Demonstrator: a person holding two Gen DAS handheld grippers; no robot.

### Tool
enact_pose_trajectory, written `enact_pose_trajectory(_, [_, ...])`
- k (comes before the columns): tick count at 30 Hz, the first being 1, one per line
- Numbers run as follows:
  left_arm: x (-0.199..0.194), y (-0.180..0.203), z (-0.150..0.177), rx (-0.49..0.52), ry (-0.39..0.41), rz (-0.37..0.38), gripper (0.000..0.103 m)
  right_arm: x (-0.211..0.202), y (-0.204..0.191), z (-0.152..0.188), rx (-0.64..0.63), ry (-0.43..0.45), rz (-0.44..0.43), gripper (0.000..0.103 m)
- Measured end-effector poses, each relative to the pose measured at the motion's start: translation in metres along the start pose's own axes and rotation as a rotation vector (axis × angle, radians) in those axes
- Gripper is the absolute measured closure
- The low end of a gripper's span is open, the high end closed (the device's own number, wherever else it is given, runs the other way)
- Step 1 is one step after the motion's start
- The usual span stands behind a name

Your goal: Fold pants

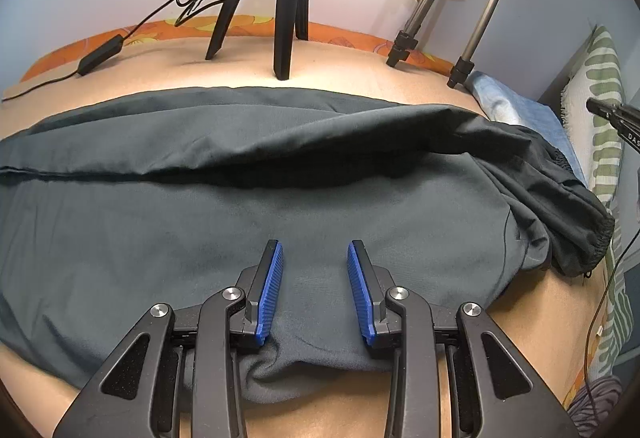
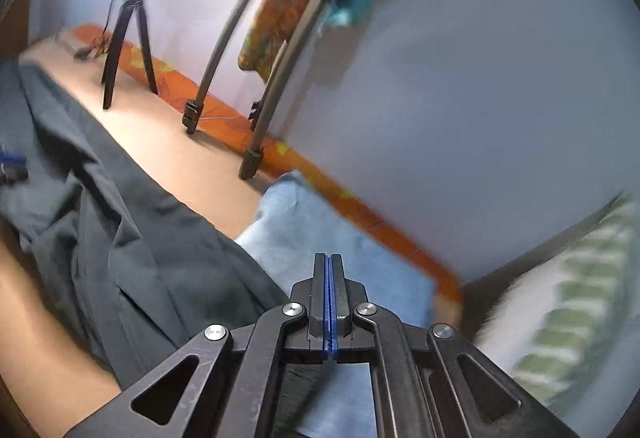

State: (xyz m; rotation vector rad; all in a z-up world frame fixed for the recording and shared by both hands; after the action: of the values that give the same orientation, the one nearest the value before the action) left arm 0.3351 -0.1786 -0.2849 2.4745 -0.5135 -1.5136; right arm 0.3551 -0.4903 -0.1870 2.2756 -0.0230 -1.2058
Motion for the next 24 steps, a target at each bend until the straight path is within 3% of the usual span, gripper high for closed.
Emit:
enact_pose_trajectory(2, [0.001, 0.001, 0.0, 0.012, 0.006, -0.004, 0.071, -0.006, -0.001, 0.008, 0.076, 0.027, -0.077, 0.102])
enact_pose_trajectory(4, [0.001, 0.001, 0.0, 0.018, 0.011, -0.01, 0.071, -0.017, -0.011, 0.023, 0.101, 0.045, -0.135, 0.076])
enact_pose_trajectory(5, [0.001, 0.001, 0.0, 0.018, 0.012, -0.011, 0.071, -0.023, -0.016, 0.034, 0.11, 0.045, -0.137, 0.057])
enact_pose_trajectory(6, [0.001, 0.001, 0.0, 0.017, 0.012, -0.011, 0.071, -0.029, -0.02, 0.044, 0.124, 0.052, -0.149, 0.05])
enact_pose_trajectory(12, [-0.001, 0.0, 0.002, 0.01, 0.012, -0.004, 0.071, -0.057, -0.05, 0.105, 0.267, 0.103, -0.309, 0.026])
enact_pose_trajectory(17, [-0.001, 0.0, 0.003, 0.017, 0.018, -0.013, 0.071, -0.042, -0.069, 0.133, 0.269, 0.061, -0.325, 0.03])
enact_pose_trajectory(18, [-0.001, 0.0, 0.002, 0.017, 0.017, -0.013, 0.071, -0.039, -0.07, 0.134, 0.27, 0.059, -0.327, 0.052])
enact_pose_trajectory(19, [-0.001, 0.0, 0.002, 0.015, 0.017, -0.013, 0.071, -0.038, -0.072, 0.134, 0.27, 0.058, -0.339, 0.068])
enact_pose_trajectory(24, [0.0, 0.0, 0.001, 0.022, 0.013, -0.011, 0.071, -0.052, -0.054, 0.109, 0.246, 0.099, -0.291, 0.088])
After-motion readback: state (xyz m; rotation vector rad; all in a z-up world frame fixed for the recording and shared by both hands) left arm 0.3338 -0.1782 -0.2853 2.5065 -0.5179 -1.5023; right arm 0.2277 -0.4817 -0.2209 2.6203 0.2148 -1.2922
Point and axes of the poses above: each gripper's, at about its wrist camera, not at the fingertips, and x roughly the way its jaws point, y to its right, z to its underside, the point moved 10 cm from there along x, roughly the way its jaws point, and after that the axes turned 11 degrees about -x, right-handed, at the moved point
